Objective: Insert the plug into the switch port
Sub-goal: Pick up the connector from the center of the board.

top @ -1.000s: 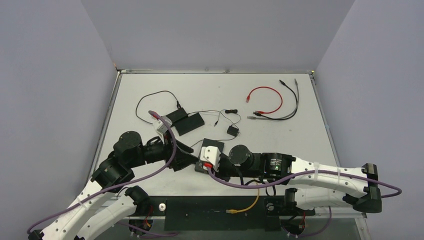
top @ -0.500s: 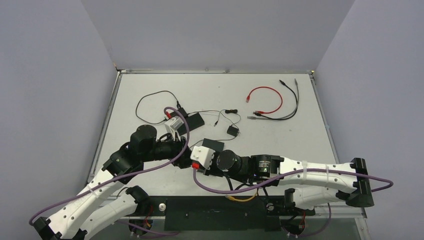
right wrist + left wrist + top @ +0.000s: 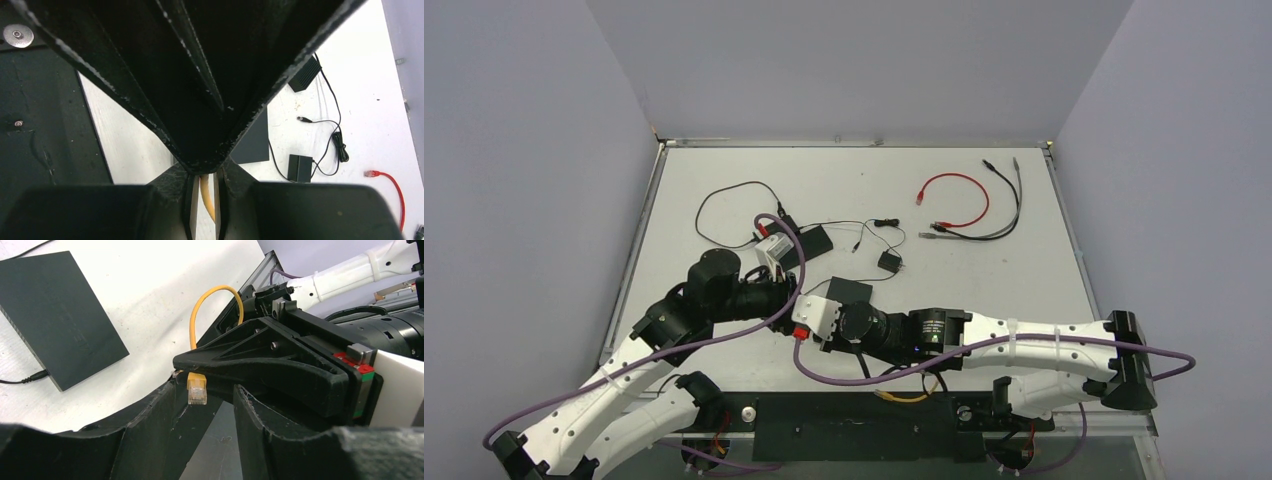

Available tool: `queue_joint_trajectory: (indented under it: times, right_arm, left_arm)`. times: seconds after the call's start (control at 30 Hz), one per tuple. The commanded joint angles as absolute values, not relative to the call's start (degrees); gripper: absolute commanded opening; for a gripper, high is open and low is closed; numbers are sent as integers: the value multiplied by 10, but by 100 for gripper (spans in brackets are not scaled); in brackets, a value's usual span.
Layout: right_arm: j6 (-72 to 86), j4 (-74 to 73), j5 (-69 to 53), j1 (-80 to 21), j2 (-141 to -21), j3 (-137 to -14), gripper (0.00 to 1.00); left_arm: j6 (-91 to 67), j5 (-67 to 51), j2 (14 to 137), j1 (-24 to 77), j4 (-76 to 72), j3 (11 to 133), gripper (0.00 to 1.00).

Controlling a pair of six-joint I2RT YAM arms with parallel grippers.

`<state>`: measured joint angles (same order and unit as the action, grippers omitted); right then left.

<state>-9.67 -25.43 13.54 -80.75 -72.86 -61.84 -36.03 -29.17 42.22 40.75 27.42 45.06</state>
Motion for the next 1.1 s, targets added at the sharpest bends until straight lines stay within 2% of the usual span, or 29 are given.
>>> queue_joint_trajectory:
  times: [0.0,0.4,0.53,0.63,1.0,1.07]
  right_arm:
    - [-98,-246,147,-813,-738,-652,0]
    - [-97,-261,149,-813,-744,-657,0]
    - [-98,-274,145,-813,-748,-661,0]
    - [-102,-280,127,-813,-747,-660,0]
    - [-109,-282,89,-814,-744,-655,0]
    - [-110,-280,88,-814,-742,-654,5]
  left_arm:
    - [-358,-299,426,408,277,459,42]
    - [-330,-277,428,408,317,469,26]
    - [-317,-258,429,407,336,477,17]
    - [-311,-249,429,407,341,481,7]
    - [-312,-276,423,408,306,470,0]
    - [-312,-289,423,408,296,464,0]
